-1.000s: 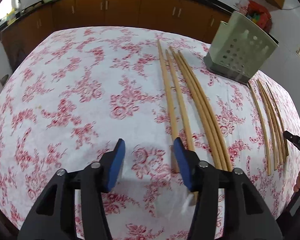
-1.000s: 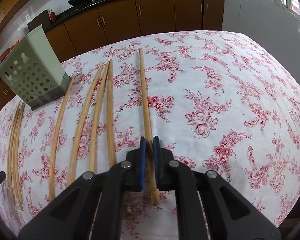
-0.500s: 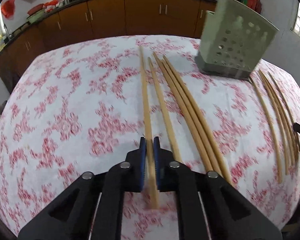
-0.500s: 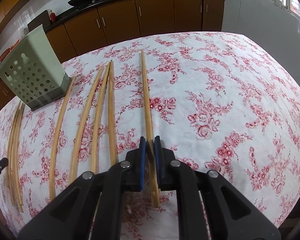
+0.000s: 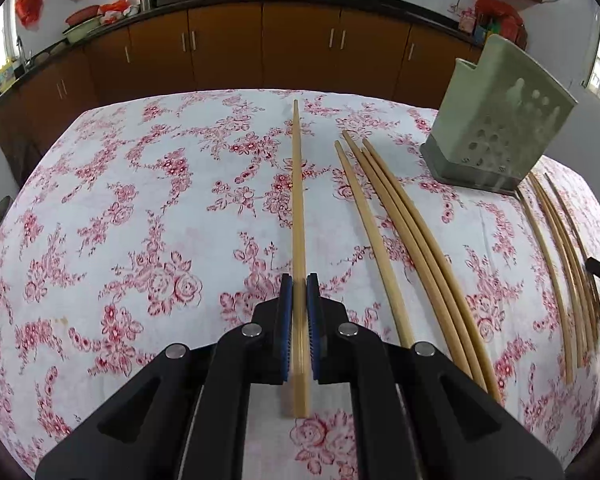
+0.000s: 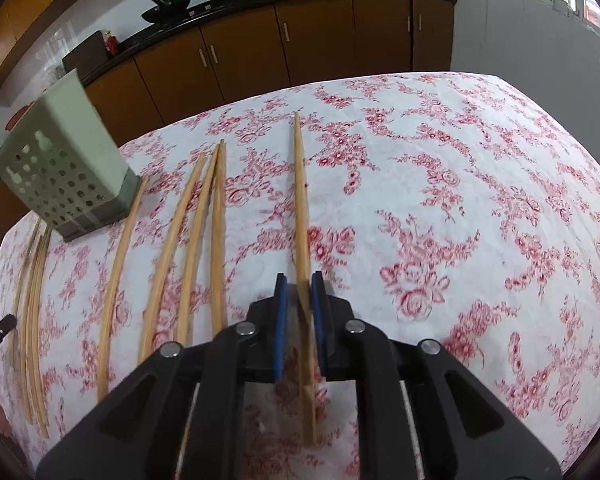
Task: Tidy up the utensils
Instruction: 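Lower the left gripper and close it on a bamboo chopstick while the right gripper grasps another chopstick, then lift the held chopsticks with both grippers and carry them above the green holder, then open both grippers to drop the chopsticks into the green holder, then move both open grippers back down to the chopsticks on the tablecloth, then close the right gripper on a chopstick while the left gripper grasps another chopstick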
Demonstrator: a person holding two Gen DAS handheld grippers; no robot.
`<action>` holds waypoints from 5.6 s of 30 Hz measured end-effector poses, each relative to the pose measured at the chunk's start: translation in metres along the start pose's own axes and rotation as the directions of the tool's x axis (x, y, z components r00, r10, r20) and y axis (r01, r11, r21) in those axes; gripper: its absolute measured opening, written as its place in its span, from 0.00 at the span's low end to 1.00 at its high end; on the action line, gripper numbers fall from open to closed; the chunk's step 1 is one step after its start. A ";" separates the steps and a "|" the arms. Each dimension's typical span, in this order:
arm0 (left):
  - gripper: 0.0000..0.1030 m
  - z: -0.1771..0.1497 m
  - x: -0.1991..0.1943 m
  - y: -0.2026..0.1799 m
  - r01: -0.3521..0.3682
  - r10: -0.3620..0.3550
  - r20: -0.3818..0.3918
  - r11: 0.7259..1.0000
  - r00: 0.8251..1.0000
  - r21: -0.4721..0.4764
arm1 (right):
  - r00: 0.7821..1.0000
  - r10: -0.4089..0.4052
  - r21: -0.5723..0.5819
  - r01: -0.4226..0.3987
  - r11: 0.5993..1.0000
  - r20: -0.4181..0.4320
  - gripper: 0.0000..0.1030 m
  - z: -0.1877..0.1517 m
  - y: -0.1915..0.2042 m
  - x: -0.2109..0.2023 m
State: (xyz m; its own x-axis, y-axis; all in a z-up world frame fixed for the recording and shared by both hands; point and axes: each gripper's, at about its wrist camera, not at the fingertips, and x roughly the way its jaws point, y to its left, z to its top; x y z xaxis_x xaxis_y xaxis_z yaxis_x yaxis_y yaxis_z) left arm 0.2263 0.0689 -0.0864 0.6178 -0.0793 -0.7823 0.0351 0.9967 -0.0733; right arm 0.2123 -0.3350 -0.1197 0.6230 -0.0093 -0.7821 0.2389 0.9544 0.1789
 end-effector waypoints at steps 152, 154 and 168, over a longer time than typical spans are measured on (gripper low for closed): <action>0.38 0.007 -0.077 -0.018 -0.034 0.037 0.160 0.999 0.986 -0.021 | 0.993 0.113 -0.132 -0.108 0.985 0.035 0.23 -0.009 0.034 -0.043; 0.38 -0.001 -0.069 -0.018 -0.028 0.031 0.136 0.999 0.990 -0.021 | 0.994 0.110 -0.143 -0.106 0.984 0.017 0.23 -0.015 0.037 -0.037; 0.38 -0.023 -0.044 -0.034 0.022 -0.023 0.065 1.000 0.998 0.019 | 1.000 0.015 -0.114 -0.013 0.993 0.014 0.08 -0.018 0.024 -0.015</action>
State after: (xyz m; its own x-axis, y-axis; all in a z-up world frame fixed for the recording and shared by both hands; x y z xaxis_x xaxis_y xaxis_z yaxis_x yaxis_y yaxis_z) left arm 0.1799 0.0386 -0.0635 0.6664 -0.1006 -0.7388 0.0633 0.9949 -0.0784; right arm 0.1952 -0.3066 -0.1141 0.6366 0.0010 -0.7712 0.1440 0.9822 0.1202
